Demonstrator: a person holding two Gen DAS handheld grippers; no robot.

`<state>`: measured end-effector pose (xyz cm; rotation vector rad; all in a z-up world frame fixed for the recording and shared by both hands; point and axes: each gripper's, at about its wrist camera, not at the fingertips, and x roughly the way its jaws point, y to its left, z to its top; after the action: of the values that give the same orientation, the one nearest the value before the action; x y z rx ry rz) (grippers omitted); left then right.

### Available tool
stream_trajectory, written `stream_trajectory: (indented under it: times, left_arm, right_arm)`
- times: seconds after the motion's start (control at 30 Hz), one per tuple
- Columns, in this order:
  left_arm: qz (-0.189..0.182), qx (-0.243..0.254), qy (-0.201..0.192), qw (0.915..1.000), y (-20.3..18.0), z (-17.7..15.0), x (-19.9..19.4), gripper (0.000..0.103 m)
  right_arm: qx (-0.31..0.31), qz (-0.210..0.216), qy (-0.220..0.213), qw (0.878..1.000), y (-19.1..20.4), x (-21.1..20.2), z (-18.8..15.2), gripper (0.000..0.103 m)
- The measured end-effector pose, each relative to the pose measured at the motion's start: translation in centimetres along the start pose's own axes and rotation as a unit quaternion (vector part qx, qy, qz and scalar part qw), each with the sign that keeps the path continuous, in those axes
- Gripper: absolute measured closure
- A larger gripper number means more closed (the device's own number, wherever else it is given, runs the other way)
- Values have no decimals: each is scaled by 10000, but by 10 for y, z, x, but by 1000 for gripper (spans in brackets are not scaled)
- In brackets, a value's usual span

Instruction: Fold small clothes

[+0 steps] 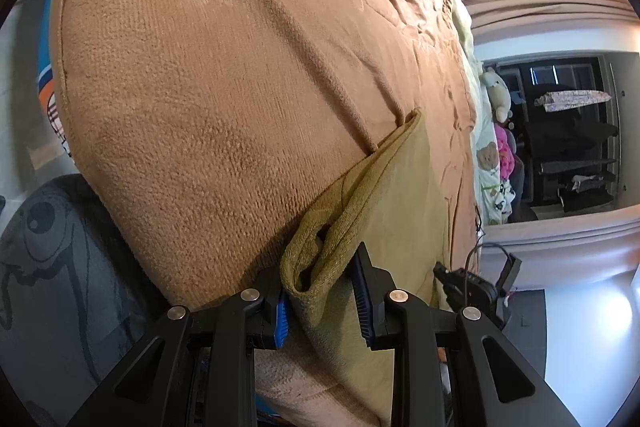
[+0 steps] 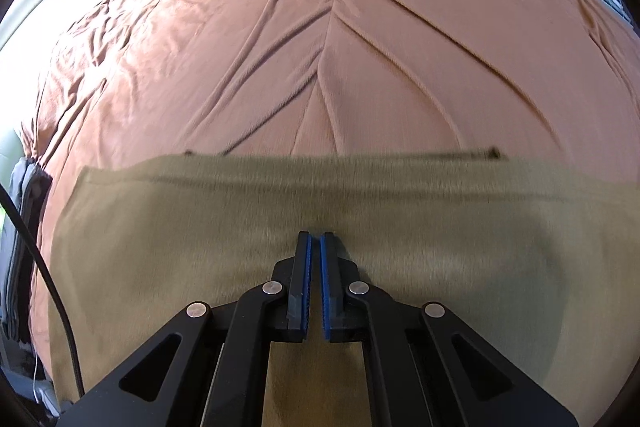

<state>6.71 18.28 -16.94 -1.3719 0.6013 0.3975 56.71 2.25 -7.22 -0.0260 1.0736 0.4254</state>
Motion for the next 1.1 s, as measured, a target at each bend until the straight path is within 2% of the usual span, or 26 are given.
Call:
stream_trajectory:
  times: [0.17,0.2,0.23,0.33,0.47,0.8,1.1]
  left_arm:
    - [-13,99,19,9999,-2,1,3,76]
    - [-31,111,30,9999,-2,2,4,80]
    - [-30,138,64,9999,-3,3,6,89]
    - [-89,158,121,9998,-1,3,8,93]
    - [-184,228,128,9995,-3,4,7,95]
    - [-465,277,220,9983,-5,7,4,96]
    - [-911,454,267,9944,-36,10,-8,96]
  right_arm:
    - [84,22,92,9999,-1,4,9,103]
    - [45,33,137,9999,0,2,8,103]
    - [20,71,196,9998,1,0,6,103]
    - [20,203,293,9994,-1,-9,-3,103]
    - [8,392,409,9984,-5,-24,-22,103]
    - [-218,841,388,9955,-4,-75,-84,102]
    - [-326,1039,191,9939,-5,-107,-147,102]
